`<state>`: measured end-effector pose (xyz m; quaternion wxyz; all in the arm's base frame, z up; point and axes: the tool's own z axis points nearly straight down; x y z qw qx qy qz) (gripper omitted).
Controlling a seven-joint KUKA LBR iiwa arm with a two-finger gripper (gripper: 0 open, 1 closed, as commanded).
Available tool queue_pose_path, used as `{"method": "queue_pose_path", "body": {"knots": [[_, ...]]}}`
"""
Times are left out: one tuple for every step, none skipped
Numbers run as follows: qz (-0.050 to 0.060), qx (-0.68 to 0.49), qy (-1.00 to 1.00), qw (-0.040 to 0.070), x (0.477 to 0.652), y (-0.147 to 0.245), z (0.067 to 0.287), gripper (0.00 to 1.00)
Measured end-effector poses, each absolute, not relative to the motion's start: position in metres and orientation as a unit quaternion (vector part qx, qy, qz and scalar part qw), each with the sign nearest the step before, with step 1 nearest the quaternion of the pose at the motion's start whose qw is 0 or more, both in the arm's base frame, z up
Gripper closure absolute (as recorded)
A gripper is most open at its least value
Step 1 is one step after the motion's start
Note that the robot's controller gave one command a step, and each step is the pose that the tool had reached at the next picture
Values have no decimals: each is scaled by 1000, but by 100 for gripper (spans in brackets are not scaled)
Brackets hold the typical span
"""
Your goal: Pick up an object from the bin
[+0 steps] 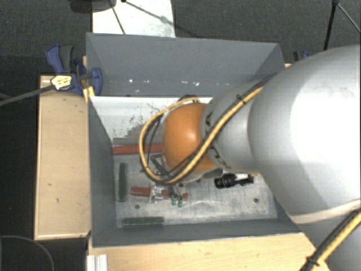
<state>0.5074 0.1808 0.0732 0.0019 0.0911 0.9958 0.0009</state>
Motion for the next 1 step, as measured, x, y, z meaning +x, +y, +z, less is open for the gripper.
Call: {"method": "queue_pose_path", "body": {"knots": [[1, 92, 996, 2, 507, 181, 73, 100]]}}
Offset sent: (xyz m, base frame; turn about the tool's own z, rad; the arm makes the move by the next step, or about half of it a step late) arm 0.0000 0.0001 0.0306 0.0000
